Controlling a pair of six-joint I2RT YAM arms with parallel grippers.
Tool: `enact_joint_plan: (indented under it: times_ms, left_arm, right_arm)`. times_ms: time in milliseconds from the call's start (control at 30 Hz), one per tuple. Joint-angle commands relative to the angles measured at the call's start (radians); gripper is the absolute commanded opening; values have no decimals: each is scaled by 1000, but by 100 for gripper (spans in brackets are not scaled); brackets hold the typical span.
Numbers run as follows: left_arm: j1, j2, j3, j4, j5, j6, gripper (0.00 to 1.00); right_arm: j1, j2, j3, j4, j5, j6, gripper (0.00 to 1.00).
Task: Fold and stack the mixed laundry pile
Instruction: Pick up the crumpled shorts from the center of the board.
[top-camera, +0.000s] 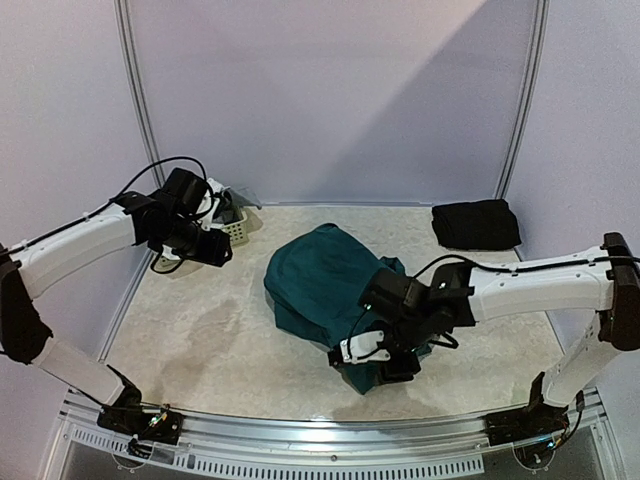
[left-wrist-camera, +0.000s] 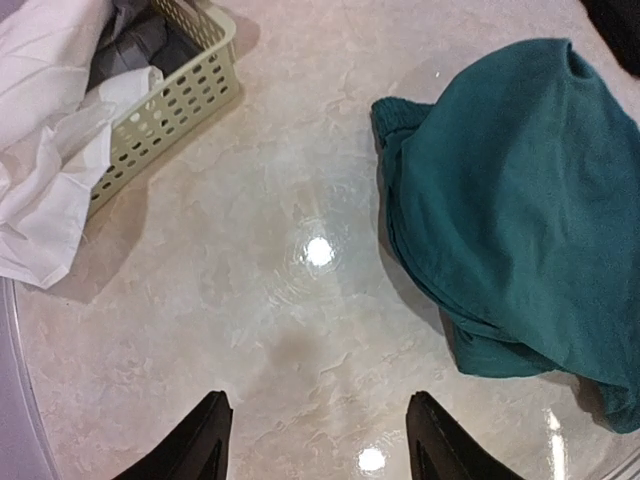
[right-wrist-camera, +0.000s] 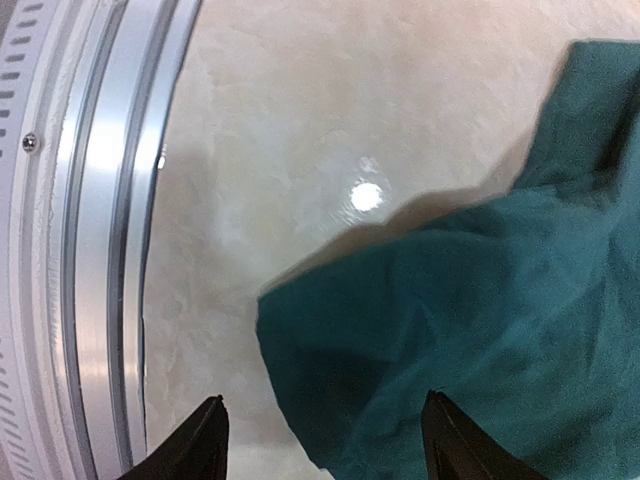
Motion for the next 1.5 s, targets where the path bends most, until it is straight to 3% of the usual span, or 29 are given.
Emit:
enact_joint_plan:
  times_ms: [0,267,633,700,767,800,933,1133,1267,1467]
  left_arm:
    - [6,-107,-24,-10,-14,-40,61]
    - [6,-191,-68,-58,-49,-27,61]
    - [8,-224,-96,-68,-45,-23,61]
    - [8,-228,-104,-67,-47,-23,62]
    - [8,-229,-109,-60,-47,-23,62]
    - [8,-229,-113,-54,-41,-23,62]
    - [8,-207,-124,-23,0,9,62]
    - [0,-90,-99,8,92,101,62]
    - [-60,-2,-97,58,138,235,62]
    - [-175,96,-119,213,102,434,61]
  right_arm:
    - [96,38,-7,63,129,78,64]
    - [117,159,19,39,71,121,58]
    - [115,290,85,48,70,188,58]
    - [112,316,99,50,116,210,49]
    - [97,341,120,36,138,228,25]
    - [82,350,127,25,143,233,18]
    - [-27,296,150,-36,130,220,1]
    - [-221,1,181,-120,97,113,0]
    - [-410,-155,292,-137,99,82,0]
    - [-636,-200,458,-120,11,67,0]
